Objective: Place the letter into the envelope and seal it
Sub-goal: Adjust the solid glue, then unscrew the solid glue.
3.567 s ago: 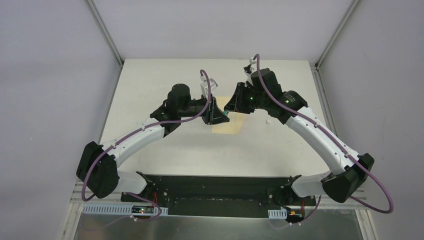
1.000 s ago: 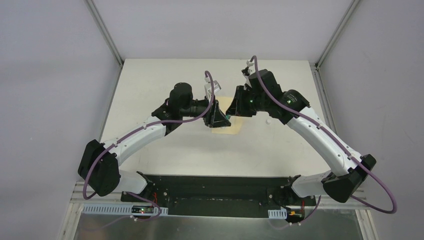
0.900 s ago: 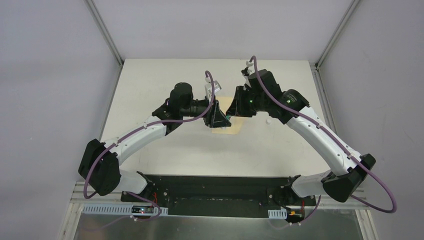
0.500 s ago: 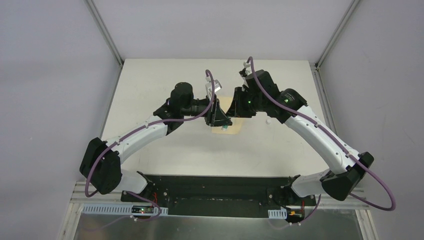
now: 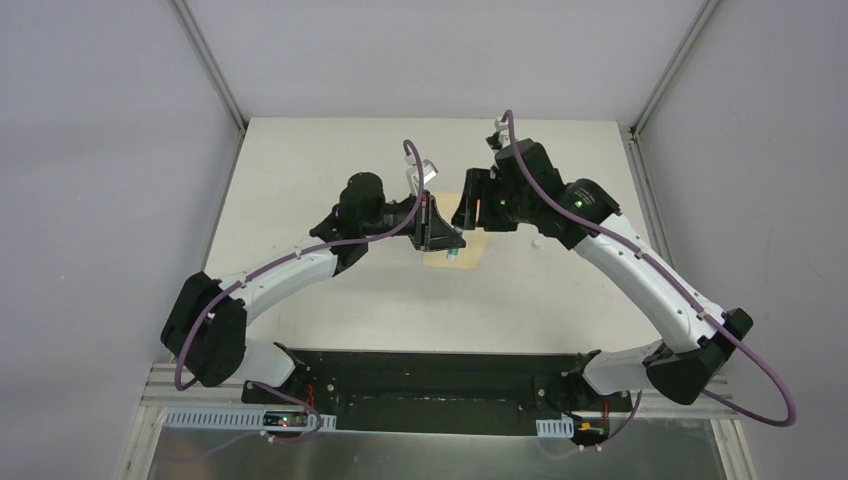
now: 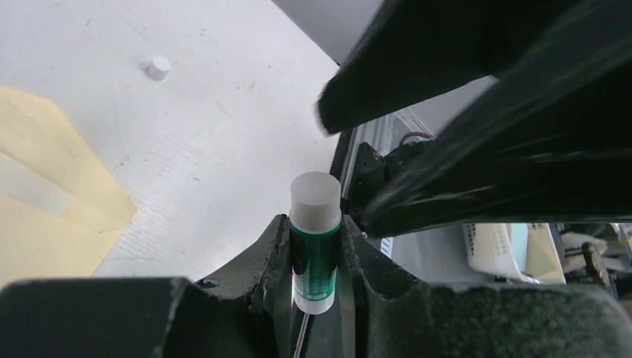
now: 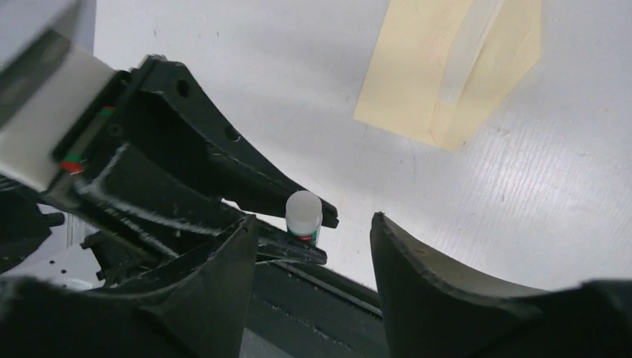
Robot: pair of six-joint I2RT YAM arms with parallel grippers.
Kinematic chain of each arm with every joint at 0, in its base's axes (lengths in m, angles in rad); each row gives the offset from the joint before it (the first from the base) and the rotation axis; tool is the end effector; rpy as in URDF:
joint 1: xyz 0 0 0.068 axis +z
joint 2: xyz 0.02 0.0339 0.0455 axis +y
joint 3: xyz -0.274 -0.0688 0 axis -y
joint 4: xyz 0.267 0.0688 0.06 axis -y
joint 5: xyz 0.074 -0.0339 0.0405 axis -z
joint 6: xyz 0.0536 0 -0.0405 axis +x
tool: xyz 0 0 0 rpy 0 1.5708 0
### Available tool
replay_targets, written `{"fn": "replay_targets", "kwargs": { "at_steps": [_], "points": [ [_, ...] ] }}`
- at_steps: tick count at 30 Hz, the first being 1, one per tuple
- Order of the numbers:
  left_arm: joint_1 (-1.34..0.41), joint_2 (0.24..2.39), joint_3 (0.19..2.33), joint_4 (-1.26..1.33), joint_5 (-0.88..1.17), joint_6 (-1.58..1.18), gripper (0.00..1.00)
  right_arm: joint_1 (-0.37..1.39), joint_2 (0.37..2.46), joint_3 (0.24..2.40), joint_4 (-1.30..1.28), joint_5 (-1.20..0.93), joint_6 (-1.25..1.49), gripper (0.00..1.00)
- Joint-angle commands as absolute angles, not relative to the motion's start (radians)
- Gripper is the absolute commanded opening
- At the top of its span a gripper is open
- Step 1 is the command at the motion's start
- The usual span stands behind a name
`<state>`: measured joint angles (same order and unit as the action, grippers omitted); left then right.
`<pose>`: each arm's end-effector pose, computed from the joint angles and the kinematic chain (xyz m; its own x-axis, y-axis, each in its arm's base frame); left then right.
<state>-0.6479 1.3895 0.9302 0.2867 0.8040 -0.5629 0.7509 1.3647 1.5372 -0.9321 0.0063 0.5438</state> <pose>0.2526 -0.2396 0.2993 -0.6411 0.0209 -0.7671 0.7594 0.1611 -0.6303 0.2263 0.2107 0.3988 -0.7821 -0.0222 -0.6228 -0.3205 0.8714 0.3715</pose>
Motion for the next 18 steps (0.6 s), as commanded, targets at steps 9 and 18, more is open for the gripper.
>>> {"fn": "replay_targets", "kwargs": {
  "at_steps": [9,18],
  "points": [
    [-0.644,1.296,0.923,0.300,0.305,-0.984,0.00,0.777,1.126,1.453,-0.744,0.187,0.469,0.56],
    [-0.644,1.280,1.037,0.100,0.163,-1.141,0.00,0.888,1.173,1.428,-0.673,0.230,0.357,0.49]
  ]
}}
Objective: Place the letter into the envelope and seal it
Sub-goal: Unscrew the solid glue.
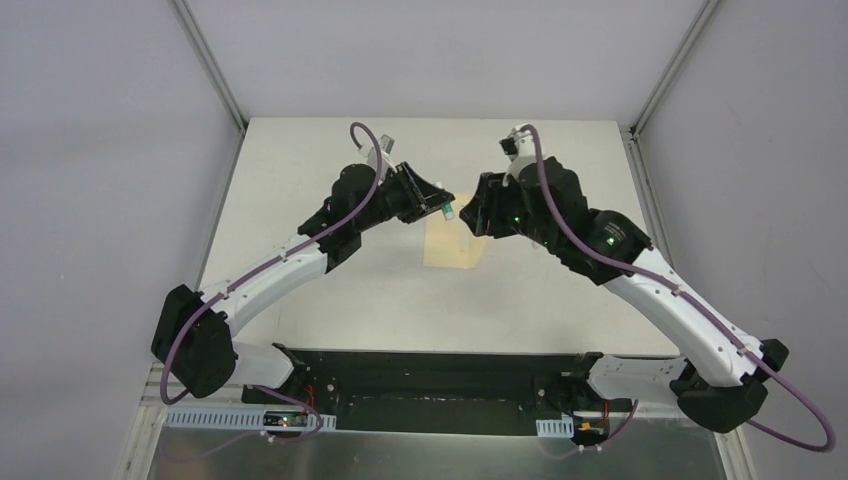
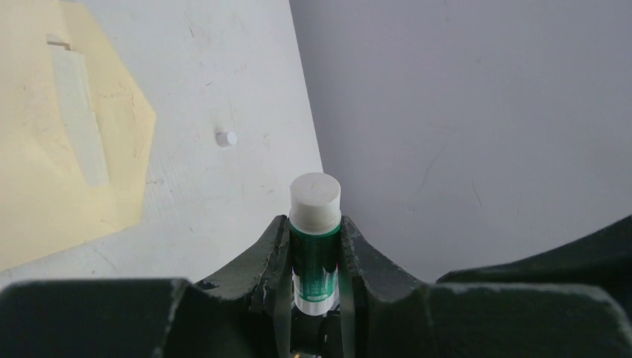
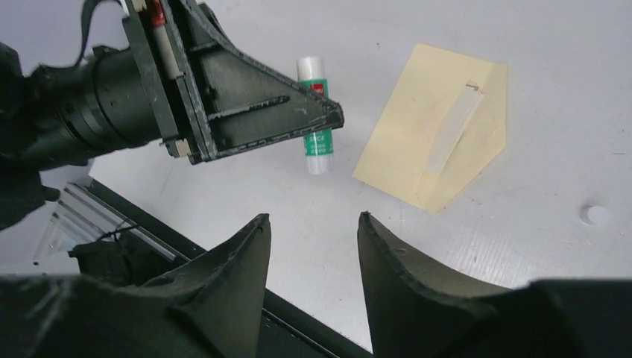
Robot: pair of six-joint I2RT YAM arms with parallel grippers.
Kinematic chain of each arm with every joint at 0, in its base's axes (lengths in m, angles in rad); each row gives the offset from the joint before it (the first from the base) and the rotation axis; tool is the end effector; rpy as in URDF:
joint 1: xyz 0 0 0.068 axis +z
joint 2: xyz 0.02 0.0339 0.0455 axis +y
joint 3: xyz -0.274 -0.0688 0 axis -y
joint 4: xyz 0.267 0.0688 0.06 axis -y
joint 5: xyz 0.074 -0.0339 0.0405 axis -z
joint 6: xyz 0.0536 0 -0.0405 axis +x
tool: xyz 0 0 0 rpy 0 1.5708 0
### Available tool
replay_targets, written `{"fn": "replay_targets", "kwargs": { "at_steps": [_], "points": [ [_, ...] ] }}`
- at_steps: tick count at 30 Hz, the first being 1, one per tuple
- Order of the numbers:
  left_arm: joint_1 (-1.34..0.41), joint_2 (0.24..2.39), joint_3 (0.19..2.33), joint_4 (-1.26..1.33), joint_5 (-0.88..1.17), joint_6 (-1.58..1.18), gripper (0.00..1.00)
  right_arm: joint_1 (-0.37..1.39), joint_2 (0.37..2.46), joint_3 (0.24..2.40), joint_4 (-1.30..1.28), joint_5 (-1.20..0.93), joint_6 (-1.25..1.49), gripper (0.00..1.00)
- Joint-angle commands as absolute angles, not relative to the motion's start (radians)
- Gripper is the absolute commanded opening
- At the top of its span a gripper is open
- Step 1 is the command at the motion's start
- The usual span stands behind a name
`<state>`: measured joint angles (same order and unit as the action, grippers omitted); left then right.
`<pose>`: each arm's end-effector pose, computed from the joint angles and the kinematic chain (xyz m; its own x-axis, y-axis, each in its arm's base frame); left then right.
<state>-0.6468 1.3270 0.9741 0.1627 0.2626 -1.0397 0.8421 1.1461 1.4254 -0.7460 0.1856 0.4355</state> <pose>0.2698 -0.2212 0.3196 -0.7536 -0.4743 -0.4550 0.2677 0.4108 -0.8716 0.1807 0.1876 0.4374 -0.5347 0.0236 -0.8447 -0.4389 0.8465 0.3015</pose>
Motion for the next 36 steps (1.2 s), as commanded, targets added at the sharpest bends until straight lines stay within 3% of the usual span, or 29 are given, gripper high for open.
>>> {"fn": "replay_targets", "kwargs": {
  "at_steps": [1,30,36],
  "points": [
    [-0.644,1.278,1.044,0.091,0.157,-1.145,0.00,0.904,1.186,1.430,-0.670,0.243,0.345,0.49],
    [-0.644,1.259,1.045,0.120,0.203,-1.213,0.00,0.935,1.386,1.489,-0.583,0.338,0.211,0.38],
    [-0.644,1.244,1.020,0.153,0.219,-1.214,0.00,0.919,1.394,1.486,-0.584,0.319,0.219,0.20]
  ]
}}
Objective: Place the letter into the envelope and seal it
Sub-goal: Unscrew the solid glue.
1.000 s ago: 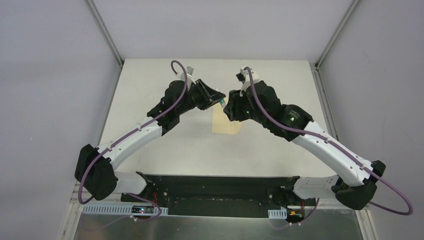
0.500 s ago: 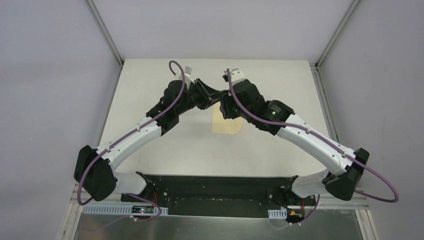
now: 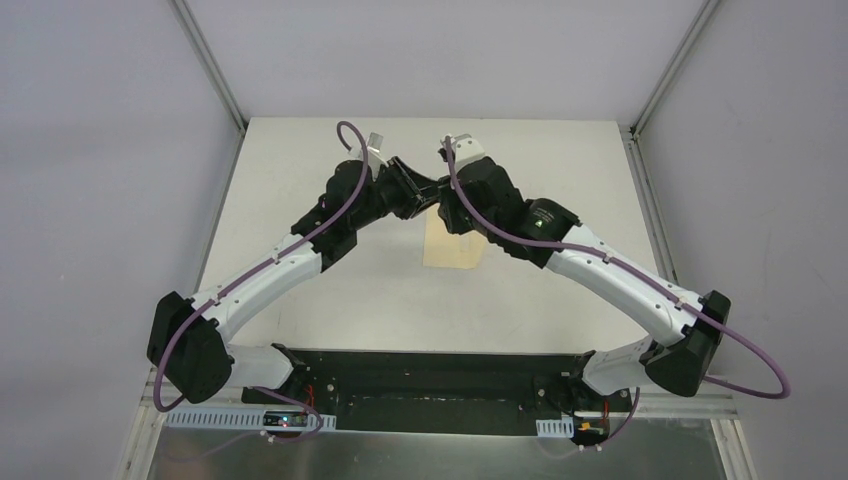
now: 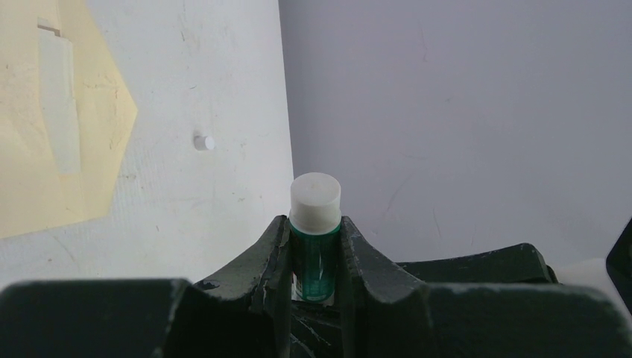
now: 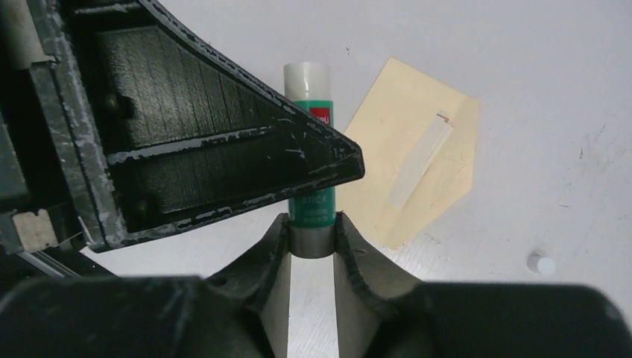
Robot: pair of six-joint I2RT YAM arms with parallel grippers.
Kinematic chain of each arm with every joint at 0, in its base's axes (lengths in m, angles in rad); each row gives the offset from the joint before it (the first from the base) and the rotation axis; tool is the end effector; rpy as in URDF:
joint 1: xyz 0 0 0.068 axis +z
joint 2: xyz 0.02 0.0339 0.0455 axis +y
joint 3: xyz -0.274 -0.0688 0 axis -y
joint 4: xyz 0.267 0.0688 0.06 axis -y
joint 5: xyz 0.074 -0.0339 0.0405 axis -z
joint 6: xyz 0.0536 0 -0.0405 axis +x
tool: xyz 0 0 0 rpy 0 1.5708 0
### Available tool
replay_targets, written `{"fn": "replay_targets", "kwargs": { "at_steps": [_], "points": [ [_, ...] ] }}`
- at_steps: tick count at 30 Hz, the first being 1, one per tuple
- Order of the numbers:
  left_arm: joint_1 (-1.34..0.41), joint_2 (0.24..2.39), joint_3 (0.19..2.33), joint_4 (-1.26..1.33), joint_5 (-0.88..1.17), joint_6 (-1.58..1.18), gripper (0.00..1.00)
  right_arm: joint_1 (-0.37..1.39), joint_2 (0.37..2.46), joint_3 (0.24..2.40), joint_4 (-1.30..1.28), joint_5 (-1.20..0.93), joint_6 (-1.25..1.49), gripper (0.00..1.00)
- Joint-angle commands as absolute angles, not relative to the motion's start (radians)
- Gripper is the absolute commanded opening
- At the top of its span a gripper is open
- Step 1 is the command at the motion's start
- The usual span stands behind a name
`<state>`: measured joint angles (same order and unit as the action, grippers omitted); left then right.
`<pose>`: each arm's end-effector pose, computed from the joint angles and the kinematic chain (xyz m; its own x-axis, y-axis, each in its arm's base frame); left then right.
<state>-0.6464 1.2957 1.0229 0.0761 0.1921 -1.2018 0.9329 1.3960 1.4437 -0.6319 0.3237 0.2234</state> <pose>0.2677 -0.2148 0.3383 -0.7471 -0.5832 -0.3189 0.1217 0.3517 -0.9282 0.2163 0.2632 0.3871 -0.4540 -0.2598 -0.8523 -0.5159 0.8566 0.0137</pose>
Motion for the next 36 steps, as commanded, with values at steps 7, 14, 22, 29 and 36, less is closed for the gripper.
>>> {"fn": "replay_targets", "kwargs": {
  "at_steps": [7,14,22,29,36],
  "points": [
    [-0.626,1.239,0.939,0.492,0.381,-1.094,0.00,0.779,1.270,1.368,-0.459,-0.057,0.292,0.10],
    [-0.626,1.248,0.880,0.807,0.550,-1.004,0.00,0.689,1.211,1.293,-0.267,-0.540,0.428,0.08],
    [-0.626,1.225,0.860,0.891,0.613,-0.974,0.00,0.643,1.171,1.267,-0.148,-0.702,0.602,0.09],
    [-0.626,1.194,0.862,0.774,0.555,-0.934,0.00,0.637,1.132,1.291,-0.266,-0.599,0.570,0.13],
    [-0.632,1.128,0.924,0.488,0.432,-0.846,0.00,0.647,1.101,1.339,-0.442,-0.335,0.493,0.20]
  ]
}}
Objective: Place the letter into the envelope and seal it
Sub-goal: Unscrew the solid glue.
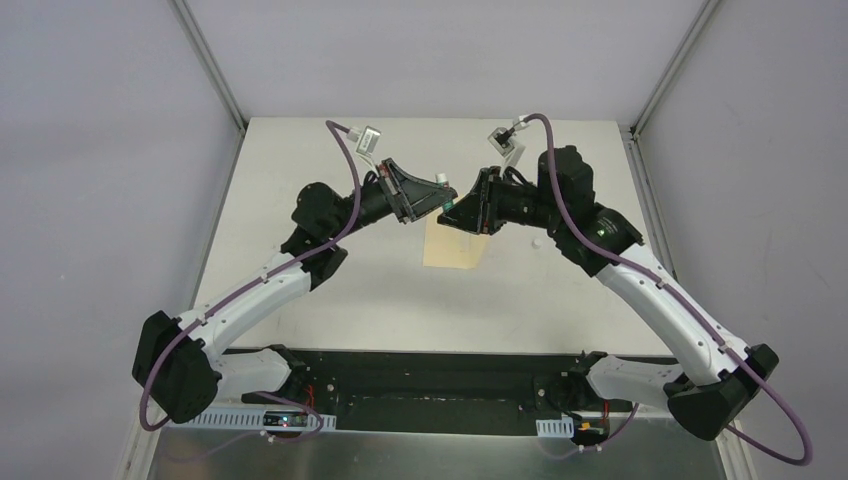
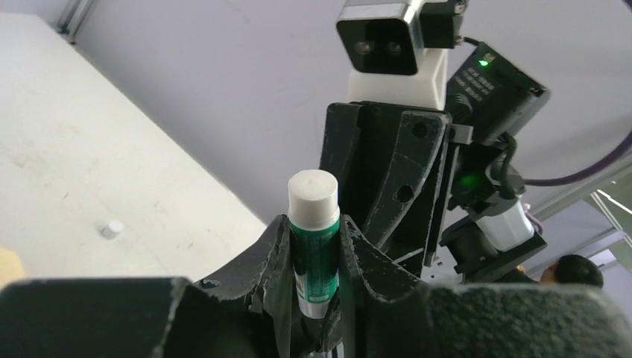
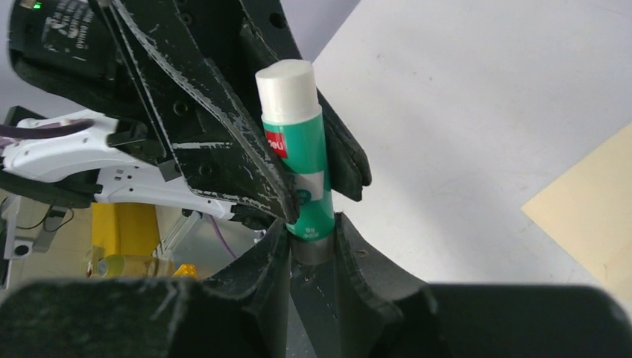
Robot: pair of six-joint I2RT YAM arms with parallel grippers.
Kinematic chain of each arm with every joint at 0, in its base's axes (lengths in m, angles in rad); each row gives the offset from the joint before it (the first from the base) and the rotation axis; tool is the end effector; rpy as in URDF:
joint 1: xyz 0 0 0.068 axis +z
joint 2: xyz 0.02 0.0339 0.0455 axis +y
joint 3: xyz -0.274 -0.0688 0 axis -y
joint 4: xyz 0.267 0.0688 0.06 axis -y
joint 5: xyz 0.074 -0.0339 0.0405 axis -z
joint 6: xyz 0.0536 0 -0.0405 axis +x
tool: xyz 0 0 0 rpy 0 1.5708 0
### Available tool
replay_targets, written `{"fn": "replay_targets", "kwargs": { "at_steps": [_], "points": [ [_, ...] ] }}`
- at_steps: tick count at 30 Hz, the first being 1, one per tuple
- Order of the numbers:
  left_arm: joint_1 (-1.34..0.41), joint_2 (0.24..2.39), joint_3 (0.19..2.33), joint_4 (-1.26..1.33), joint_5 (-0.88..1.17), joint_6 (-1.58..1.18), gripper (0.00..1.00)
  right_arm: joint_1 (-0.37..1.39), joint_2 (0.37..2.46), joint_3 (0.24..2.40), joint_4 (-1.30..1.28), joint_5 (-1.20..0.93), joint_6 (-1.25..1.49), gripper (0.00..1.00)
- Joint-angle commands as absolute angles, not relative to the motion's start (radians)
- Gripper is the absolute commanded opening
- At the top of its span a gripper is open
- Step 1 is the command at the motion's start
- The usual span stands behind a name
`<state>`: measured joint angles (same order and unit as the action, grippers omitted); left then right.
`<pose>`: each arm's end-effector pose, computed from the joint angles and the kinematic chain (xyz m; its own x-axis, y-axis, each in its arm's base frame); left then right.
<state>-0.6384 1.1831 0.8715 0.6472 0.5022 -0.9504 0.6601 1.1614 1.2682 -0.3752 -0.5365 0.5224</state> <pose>0.2281 -0.2014 0.3823 -0.5682 -0.4664 -0.6779 0.7310 0.0921 -0.6761 0.2090 0.1969 0.4211 -0.6388 0.0471 -0.7680 -0.6896 0.4076 0.5986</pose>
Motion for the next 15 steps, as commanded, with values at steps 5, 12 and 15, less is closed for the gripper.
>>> {"fn": "replay_targets", "kwargs": {
  "at_steps": [5,12,15],
  "points": [
    [-0.641,1.144,0.979,0.349,0.351,-0.839,0.00,0.705,1.109,1.365,-0.470,-0.212,0.445,0.51],
    [-0.641,1.172,1.077,0.079,0.159,-0.892,0.00,0.892,1.116,1.396,-0.551,0.199,0.306,0.64],
    [-0.641,1.194,1.116,0.020,0.130,-0.919,0.00,0.938,1.133,1.399,-0.553,0.322,0.255,0.64]
  ]
}}
